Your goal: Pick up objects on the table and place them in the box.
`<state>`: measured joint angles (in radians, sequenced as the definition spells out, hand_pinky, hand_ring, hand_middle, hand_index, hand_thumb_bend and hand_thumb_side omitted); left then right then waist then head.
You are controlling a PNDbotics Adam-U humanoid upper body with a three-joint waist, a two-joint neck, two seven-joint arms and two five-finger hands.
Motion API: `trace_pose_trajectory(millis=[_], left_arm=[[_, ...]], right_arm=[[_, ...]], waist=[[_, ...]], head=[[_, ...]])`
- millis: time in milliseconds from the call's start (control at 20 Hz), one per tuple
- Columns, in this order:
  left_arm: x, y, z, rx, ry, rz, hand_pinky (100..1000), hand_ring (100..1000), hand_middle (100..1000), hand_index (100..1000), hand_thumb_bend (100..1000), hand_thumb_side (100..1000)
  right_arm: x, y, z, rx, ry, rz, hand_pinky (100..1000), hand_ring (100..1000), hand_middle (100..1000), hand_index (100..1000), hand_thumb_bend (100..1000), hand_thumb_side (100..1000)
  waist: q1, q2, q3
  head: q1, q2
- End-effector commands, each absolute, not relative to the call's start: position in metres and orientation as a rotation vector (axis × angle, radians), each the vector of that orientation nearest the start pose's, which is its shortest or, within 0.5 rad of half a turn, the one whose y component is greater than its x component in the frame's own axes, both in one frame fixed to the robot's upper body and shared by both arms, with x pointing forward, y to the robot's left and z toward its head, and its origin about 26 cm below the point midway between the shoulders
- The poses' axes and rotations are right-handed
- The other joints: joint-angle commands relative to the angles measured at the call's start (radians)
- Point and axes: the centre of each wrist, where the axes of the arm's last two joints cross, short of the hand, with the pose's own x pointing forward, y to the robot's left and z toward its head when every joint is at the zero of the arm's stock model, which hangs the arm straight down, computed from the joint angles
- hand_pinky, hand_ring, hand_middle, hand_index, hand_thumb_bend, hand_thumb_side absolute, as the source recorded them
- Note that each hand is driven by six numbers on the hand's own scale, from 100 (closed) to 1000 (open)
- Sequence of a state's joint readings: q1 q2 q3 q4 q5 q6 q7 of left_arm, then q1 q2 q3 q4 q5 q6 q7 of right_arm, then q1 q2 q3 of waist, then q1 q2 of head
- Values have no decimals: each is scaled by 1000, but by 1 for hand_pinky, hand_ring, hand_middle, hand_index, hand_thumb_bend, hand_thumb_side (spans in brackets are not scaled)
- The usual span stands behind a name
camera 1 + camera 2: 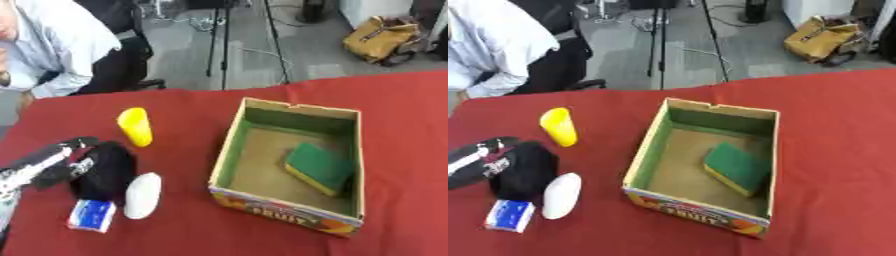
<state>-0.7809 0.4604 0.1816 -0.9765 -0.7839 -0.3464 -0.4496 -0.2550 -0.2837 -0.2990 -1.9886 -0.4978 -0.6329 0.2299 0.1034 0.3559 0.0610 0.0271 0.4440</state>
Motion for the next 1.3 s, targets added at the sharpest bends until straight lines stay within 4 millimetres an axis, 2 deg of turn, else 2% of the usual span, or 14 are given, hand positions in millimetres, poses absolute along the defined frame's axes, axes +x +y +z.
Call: trace_pose_trajectory(millis=[50, 700, 1300], left_arm=[[450, 375, 180, 774, -1539, -1219, 1000, 1000, 1000, 1000, 100, 1000], [452, 377, 173, 839, -1500, -1202, 1000, 1000, 1000, 1000, 100, 1000], [457, 375, 169, 830, -1428, -1290, 1000, 1000, 1000, 1000, 100, 1000]], right_arm=[[286, -332, 206, -164, 3318, -124, 868, 828, 654, 665, 100, 1000], [286, -331, 205, -166, 3321, -136, 870, 829, 650, 660, 100, 1000], [286, -331, 205, -165, 3327, -127, 871, 828, 646, 658, 100, 1000]], waist=[[-2, -14, -1], [-1, -10, -3], [6, -5, -7]], head=[[5, -10], [13, -13], [23, -15]])
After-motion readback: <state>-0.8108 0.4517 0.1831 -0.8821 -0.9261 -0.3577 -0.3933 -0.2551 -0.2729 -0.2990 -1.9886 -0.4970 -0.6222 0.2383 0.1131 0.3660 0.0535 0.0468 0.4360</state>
